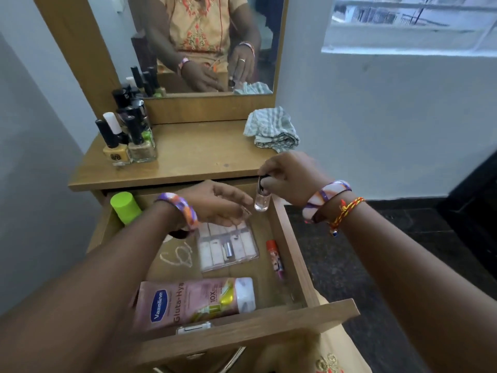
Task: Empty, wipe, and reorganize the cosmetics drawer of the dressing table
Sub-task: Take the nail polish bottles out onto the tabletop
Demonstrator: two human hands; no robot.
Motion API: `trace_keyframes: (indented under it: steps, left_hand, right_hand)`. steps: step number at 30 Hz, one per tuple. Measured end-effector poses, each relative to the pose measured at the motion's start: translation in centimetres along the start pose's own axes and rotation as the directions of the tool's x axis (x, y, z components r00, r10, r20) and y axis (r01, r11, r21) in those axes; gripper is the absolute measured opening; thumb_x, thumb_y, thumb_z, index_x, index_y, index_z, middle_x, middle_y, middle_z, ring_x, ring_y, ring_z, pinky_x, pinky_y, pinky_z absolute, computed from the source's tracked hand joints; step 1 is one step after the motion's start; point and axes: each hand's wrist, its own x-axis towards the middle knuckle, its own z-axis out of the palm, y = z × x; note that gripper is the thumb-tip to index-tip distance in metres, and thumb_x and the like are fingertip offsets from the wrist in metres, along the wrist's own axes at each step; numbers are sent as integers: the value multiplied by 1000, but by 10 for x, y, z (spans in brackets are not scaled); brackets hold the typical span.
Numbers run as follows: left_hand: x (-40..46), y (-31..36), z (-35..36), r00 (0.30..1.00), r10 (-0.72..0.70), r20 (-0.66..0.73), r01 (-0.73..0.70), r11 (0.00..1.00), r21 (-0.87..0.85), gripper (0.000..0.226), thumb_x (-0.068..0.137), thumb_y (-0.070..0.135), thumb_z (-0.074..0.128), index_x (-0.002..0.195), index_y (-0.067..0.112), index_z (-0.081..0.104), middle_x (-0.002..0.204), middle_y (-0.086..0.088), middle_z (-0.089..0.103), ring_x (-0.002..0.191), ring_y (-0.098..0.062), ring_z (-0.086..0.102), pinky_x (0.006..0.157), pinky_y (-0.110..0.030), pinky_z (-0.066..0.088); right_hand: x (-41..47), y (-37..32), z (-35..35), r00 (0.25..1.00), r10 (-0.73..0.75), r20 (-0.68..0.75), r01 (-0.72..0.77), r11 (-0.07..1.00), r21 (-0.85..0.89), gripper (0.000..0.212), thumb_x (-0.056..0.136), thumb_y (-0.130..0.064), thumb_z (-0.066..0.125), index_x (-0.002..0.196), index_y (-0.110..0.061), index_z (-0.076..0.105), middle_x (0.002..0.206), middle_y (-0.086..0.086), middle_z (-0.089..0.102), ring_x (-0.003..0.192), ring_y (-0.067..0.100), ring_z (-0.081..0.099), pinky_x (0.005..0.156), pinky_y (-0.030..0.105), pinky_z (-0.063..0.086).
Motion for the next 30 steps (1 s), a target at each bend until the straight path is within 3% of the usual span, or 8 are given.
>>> trace_keyframes:
  steps: [4, 8, 12, 14, 17, 20, 22, 30]
  left_hand:
    - [-22, -8, -32, 997, 35, 73, 6, 871, -491, 20, 72, -10, 65, 82, 3, 76, 83, -15, 74, 75, -18, 75, 64, -21, 61]
    - [-40, -8, -54, 989, 135, 55, -76, 799, -596, 45, 41, 3, 92, 82, -1, 74, 77, -15, 74, 71, -18, 75, 61, -21, 60]
    - [-43, 9, -68, 975, 62, -215, -127, 945, -302, 19, 77, -11, 63, 84, 6, 62, 56, -1, 69, 47, 0, 64, 48, -11, 53]
    - [-39, 19, -73, 927, 65, -369, -123, 983, -138, 20, 83, -12, 60, 77, 7, 57, 61, -5, 64, 41, -1, 59, 42, -10, 49]
    - [-28, 29, -82, 843, 104, -527, -62, 993, 98, 18, 84, -6, 61, 74, 8, 56, 76, -13, 63, 62, -19, 64, 58, -22, 58]
    - [-17, 38, -88, 790, 176, -588, 50, 936, 348, 11, 83, 2, 65, 92, 5, 69, 100, -14, 69, 94, -26, 67, 87, -34, 55]
    - [-8, 40, -92, 790, 180, -586, 111, 898, 425, 18, 84, 5, 64, 101, 6, 70, 108, -11, 68, 101, -25, 64, 84, -29, 50]
    - [21, 28, -89, 711, 235, -662, 167, 859, 484, 28, 84, 11, 65, 110, 4, 58, 111, -14, 62, 100, -27, 60, 80, -30, 49]
  right_hand:
    - [11, -14, -6, 988, 12, -154, 17, 982, 187, 20, 85, -9, 55, 91, -3, 73, 91, 10, 71, 81, 20, 62, 72, 29, 52]
    - [27, -29, -1, 968, 103, -230, 0, 913, 407, 23, 88, -12, 55, 105, -8, 69, 94, 5, 69, 87, 21, 67, 82, 41, 57]
    - [49, -45, 5, 940, 153, -304, 21, 866, 500, 19, 89, -10, 56, 102, -7, 69, 88, -1, 64, 78, 29, 70, 74, 43, 59]
    - [62, -50, 10, 934, 153, -324, 26, 873, 487, 21, 88, -11, 57, 106, -7, 67, 93, 1, 64, 83, 28, 69, 78, 43, 58]
    - [81, -58, 19, 938, 109, -330, 53, 894, 446, 24, 87, -9, 57, 110, -7, 64, 101, 9, 64, 95, 29, 65, 85, 47, 54]
    - [95, -62, 27, 946, 55, -319, 64, 934, 351, 26, 88, -10, 57, 113, -7, 63, 107, 11, 65, 98, 25, 63, 88, 37, 53]
    - [102, -64, 32, 952, 35, -303, 63, 950, 306, 28, 89, -11, 56, 116, -7, 61, 110, 10, 63, 99, 23, 62, 86, 28, 50]
    - [112, -60, 44, 962, 25, -271, 85, 919, 385, 36, 89, -13, 58, 125, -11, 54, 113, 8, 59, 99, 18, 61, 89, 32, 53]
